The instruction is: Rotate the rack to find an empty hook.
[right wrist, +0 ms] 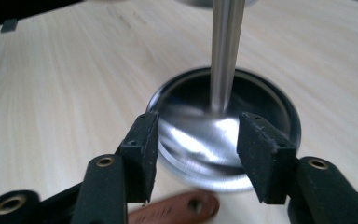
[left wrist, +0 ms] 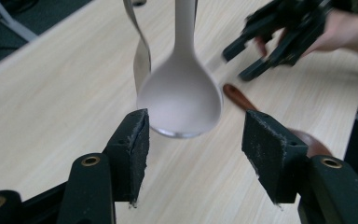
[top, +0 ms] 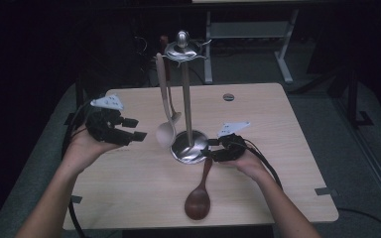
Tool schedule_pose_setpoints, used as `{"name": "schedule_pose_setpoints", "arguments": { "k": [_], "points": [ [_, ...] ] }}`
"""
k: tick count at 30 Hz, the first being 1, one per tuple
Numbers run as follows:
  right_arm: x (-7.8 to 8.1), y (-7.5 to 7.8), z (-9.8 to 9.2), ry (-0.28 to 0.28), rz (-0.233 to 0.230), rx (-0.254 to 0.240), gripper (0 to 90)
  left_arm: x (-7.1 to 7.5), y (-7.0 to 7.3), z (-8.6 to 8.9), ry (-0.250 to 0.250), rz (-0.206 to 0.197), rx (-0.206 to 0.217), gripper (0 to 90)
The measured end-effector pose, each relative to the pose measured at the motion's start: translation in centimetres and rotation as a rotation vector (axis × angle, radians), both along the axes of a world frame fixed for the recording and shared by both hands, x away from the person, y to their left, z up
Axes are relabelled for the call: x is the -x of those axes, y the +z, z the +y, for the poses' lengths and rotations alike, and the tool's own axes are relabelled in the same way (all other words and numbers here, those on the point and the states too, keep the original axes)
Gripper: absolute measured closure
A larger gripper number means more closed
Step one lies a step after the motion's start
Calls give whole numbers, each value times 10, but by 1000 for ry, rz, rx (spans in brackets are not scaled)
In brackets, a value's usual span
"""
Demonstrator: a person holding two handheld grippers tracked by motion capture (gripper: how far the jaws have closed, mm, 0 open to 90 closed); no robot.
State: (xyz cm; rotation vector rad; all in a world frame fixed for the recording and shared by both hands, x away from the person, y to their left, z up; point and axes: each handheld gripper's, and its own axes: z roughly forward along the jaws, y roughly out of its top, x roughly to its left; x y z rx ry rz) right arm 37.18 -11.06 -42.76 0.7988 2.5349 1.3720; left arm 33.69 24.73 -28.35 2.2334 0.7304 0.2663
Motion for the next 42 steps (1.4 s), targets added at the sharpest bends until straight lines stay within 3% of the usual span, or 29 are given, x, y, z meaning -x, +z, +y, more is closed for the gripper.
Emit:
{"name": "schedule_pose_setpoints", "arguments": {
  "k": [7,11,13,15,20,26,30,34,38,42],
  "points": [
    [25,-1,-18,-3,-14,11,493,14,-49,3,28,50,-2,447],
    [37,-4,-27,11,10,22,673,21,-73,3,28,82,12,468],
    [43,-5,-31,21,38,20,782,24,-83,2,32,95,30,445],
    [49,-8,-35,36,39,24,861,27,-94,1,33,95,31,419],
    [71,-17,-42,87,26,34,900,33,-118,-3,21,108,30,379],
    [88,-29,-38,143,52,66,900,39,-134,-2,32,97,37,370],
    [94,-32,-25,201,68,81,900,42,-140,2,46,96,32,368],
    [96,-35,-14,246,72,102,900,41,-142,6,62,94,38,368],
    [98,-40,-7,284,66,121,900,42,-142,5,53,90,16,365],
    [98,-40,1,303,65,113,900,42,-143,3,43,91,10,365]
  ]
}}
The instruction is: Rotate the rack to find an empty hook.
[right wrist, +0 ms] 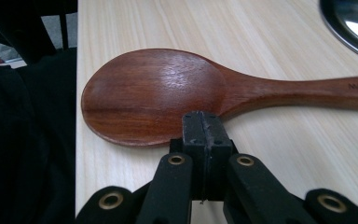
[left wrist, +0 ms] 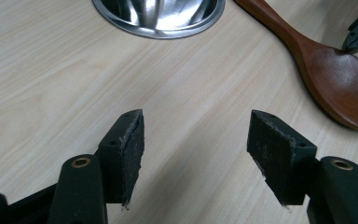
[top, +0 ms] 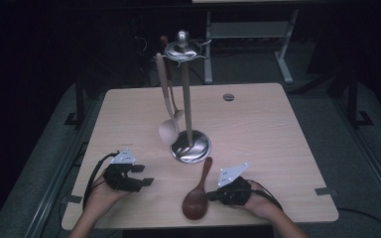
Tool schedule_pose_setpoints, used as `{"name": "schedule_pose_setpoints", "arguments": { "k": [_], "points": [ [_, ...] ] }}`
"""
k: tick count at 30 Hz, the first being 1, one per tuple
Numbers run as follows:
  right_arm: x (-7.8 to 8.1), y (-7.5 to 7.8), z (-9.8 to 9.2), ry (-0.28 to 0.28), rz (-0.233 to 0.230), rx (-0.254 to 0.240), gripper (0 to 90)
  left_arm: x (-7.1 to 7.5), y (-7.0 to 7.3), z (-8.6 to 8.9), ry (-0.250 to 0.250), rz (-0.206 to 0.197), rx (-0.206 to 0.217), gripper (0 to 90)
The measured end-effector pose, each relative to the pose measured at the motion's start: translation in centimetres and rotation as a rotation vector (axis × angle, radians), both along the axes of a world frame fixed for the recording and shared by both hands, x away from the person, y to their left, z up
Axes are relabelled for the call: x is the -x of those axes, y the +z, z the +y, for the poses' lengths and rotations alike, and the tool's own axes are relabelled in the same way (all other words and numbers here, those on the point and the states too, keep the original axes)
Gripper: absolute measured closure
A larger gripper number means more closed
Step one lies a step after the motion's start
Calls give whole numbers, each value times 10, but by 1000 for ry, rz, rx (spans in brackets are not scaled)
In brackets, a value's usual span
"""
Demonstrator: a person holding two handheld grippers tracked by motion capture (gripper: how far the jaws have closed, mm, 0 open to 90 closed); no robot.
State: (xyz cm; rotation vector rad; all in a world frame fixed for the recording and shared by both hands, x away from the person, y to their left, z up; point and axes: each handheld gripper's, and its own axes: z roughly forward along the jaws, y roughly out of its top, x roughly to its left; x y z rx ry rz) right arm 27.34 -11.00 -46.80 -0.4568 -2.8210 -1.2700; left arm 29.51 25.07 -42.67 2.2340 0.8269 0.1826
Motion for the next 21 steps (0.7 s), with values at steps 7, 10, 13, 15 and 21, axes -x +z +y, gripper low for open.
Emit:
{"name": "schedule_pose_setpoints", "arguments": {
  "k": [7,10,13,15,21],
  "points": [
    [0,-1,21,25,6,-16,900,1,1,-3,-15,8,-7,364],
    [0,-1,35,33,5,-25,900,2,1,-3,-20,6,-8,364],
    [-2,-2,48,39,-2,-31,900,2,0,-3,-14,7,-2,364],
    [-3,-2,54,45,-14,-29,900,2,0,-3,-16,13,-5,364],
    [-5,1,48,9,-8,-43,888,2,1,-3,-25,13,-7,364]
  ]
}}
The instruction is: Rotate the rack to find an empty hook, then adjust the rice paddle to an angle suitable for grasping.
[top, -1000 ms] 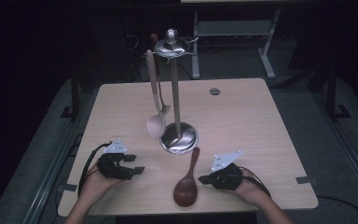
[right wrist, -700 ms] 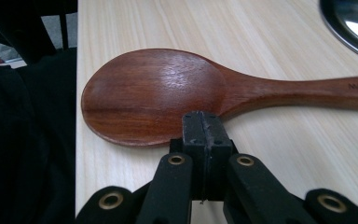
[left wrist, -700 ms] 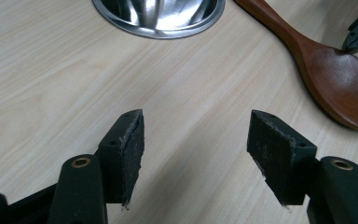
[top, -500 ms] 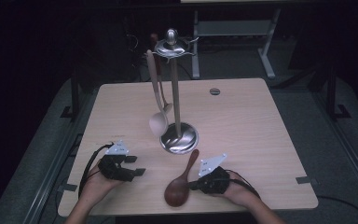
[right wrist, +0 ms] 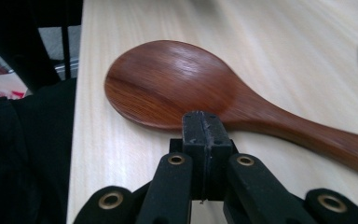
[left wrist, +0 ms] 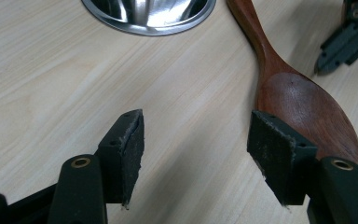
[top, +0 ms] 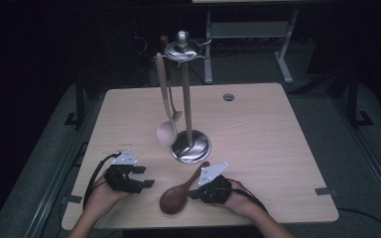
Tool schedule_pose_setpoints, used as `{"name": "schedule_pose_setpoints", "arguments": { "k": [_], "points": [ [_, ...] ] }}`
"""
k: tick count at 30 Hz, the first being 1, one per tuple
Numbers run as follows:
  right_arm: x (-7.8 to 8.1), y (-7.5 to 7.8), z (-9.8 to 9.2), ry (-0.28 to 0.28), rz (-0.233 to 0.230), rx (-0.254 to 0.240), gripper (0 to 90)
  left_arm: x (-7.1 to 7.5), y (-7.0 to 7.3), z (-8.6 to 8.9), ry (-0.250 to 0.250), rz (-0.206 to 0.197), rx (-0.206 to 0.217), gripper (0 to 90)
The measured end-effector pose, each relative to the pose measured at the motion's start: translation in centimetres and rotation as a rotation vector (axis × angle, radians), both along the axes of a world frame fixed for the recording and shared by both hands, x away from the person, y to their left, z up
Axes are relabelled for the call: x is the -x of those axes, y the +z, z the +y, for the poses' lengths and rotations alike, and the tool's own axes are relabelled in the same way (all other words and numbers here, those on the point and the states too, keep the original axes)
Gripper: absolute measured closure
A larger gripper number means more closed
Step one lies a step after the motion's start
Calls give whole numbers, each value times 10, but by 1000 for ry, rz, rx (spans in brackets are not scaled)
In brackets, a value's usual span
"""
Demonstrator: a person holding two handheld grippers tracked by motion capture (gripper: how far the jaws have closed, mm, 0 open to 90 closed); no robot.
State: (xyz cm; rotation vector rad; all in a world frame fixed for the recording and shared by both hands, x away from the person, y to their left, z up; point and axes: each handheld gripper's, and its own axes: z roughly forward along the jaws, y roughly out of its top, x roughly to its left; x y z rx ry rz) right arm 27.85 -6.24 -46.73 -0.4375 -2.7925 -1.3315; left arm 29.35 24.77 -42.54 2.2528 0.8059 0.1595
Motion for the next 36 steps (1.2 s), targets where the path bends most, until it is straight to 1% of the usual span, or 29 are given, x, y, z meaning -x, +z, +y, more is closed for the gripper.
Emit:
{"name": "schedule_pose_setpoints", "arguments": {
  "k": [1,2,3,4,5,7,8,9,10,12,14,15,16,17,18,19,20,21,24,25,26,27,28,29,30,32,33,34,36],
  "points": [
    [-2,0,-4,-5,-15,5,870,0,0,-1,6,2,8,364],
    [-2,2,-7,-22,-5,1,855,0,1,-1,0,6,-1,364],
    [-3,2,-10,-31,-13,1,829,1,1,-3,1,2,0,364],
    [-4,3,-14,-50,-8,-3,791,1,2,-3,-8,3,-7,364],
    [-4,5,-17,-71,4,-11,758,2,2,-5,-9,1,-2,365],
    [-5,7,-26,-101,4,-10,695,3,4,-8,-13,10,1,365],
    [-6,8,-30,-120,-2,-15,670,3,4,-10,-12,13,10,365],
    [-7,9,-33,-131,-3,-17,656,2,5,-12,-24,18,9,365],
    [-8,10,-39,-152,-5,-19,634,2,6,-14,-24,19,15,365],
    [-9,12,-48,-185,-11,-23,586,2,7,-19,-31,23,15,366],
    [-11,15,-58,-223,-13,-27,557,3,8,-25,-44,27,3,366],
    [-11,16,-63,-240,-17,-28,538,3,8,-28,-47,33,7,368],
    [-12,18,-68,-258,-21,-32,515,2,9,-31,-55,32,-7,370],
    [-12,19,-74,-276,-25,-33,497,2,9,-36,-52,43,-3,370],
    [-13,19,-80,-300,-28,-31,485,0,11,-39,-74,40,-29,370],
    [-13,20,-86,-317,-31,-28,465,0,11,-41,-76,37,-33,371],
    [-14,20,-88,-323,-28,-26,452,-2,12,-46,-83,38,-46,370],
    [-14,20,-94,-345,-31,-22,437,-3,12,-49,-87,39,-49,370],
    [-14,21,-107,-386,-19,-24,419,-6,14,-61,-101,50,-81,371],
    [-13,21,-111,-400,-17,-26,413,-7,14,-66,-102,57,-85,370],
    [-12,21,-115,-407,-25,-26,410,-9,15,-71,-112,69,-102,371],
    [-12,21,-120,-418,-21,-28,406,-11,15,-75,-118,77,-114,371],
    [-11,21,-122,-427,-18,-27,405,-12,15,-79,-116,81,-122,371],
    [-11,21,-125,-433,-23,-20,403,-14,16,-83,-123,93,-140,372],
    [-12,21,-126,-440,-22,-16,402,-14,15,-87,-117,100,-142,373],
    [-14,22,-127,-449,-23,-19,401,-18,16,-94,-130,114,-175,382],
    [-14,22,-127,-452,-21,-20,400,-19,16,-98,-125,123,-183,391],
    [-15,22,-128,-452,-20,-21,400,-21,16,-101,-134,130,-193,394],
    [-16,21,-127,-452,-14,-16,397,-24,16,-111,-130,148,-216,417]
  ]
}}
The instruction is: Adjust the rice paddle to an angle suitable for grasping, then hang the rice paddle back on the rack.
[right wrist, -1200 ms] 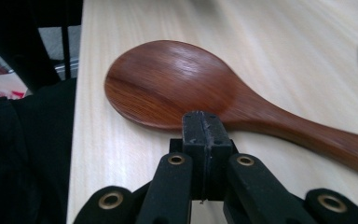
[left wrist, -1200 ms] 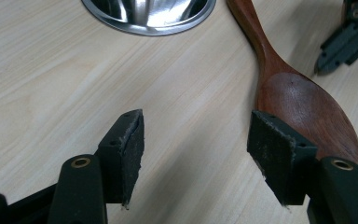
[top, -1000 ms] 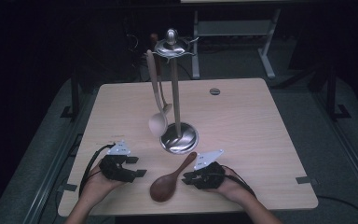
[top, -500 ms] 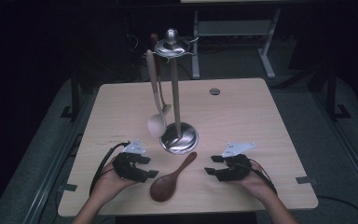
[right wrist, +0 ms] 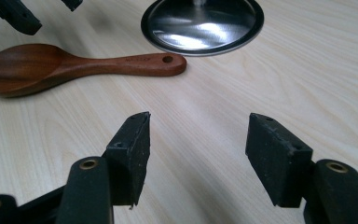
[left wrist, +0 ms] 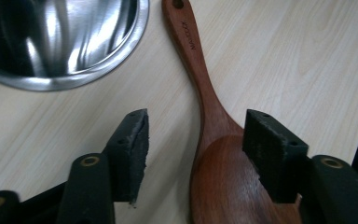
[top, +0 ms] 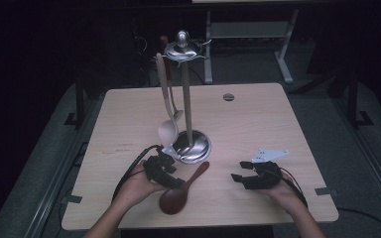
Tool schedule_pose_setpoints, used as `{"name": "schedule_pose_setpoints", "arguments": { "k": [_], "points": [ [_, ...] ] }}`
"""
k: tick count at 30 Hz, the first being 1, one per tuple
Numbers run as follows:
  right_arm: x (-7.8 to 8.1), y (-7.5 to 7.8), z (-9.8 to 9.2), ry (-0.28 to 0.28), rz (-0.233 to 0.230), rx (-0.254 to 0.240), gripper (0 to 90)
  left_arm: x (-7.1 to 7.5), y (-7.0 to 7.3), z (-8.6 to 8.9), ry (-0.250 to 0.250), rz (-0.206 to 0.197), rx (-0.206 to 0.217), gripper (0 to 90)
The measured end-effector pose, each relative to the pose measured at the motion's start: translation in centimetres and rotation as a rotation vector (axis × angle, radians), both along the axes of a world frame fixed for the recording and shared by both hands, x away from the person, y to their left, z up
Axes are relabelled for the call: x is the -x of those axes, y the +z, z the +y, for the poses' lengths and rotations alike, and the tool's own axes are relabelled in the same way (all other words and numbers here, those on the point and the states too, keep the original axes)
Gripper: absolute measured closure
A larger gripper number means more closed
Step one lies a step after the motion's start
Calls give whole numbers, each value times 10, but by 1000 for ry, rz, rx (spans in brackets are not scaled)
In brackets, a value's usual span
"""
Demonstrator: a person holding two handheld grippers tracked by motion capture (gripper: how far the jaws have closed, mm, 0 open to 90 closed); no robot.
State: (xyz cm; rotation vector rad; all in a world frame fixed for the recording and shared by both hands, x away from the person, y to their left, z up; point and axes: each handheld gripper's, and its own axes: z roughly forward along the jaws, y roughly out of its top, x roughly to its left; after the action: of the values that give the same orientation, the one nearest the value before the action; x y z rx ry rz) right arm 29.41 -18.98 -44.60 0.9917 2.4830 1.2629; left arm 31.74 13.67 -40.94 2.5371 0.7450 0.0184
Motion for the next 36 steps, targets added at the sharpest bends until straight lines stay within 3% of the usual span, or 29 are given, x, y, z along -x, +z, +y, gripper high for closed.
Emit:
{"name": "schedule_pose_setpoints", "arguments": {
  "k": [8,10,11,21,23,28,36],
  "points": [
    [-4,-2,-5,-21,4,5,396,-7,-6,-31,5,50,-43,485],
    [-5,-3,-6,-20,6,7,397,-9,-11,-35,-27,54,-90,486],
    [-5,-3,-6,-20,7,8,396,-8,-13,-37,-16,54,-82,492],
    [-8,-5,-3,-19,13,11,398,-14,-23,-43,-9,58,-97,575],
    [-8,-5,-3,-15,11,12,400,-18,-26,-42,-20,88,-113,595],
    [-8,-5,-5,-23,4,9,404,-19,-28,-40,-31,107,-138,659],
    [-8,-5,-6,-26,0,9,408,-20,-27,-38,-14,99,-159,699]
  ]
}}
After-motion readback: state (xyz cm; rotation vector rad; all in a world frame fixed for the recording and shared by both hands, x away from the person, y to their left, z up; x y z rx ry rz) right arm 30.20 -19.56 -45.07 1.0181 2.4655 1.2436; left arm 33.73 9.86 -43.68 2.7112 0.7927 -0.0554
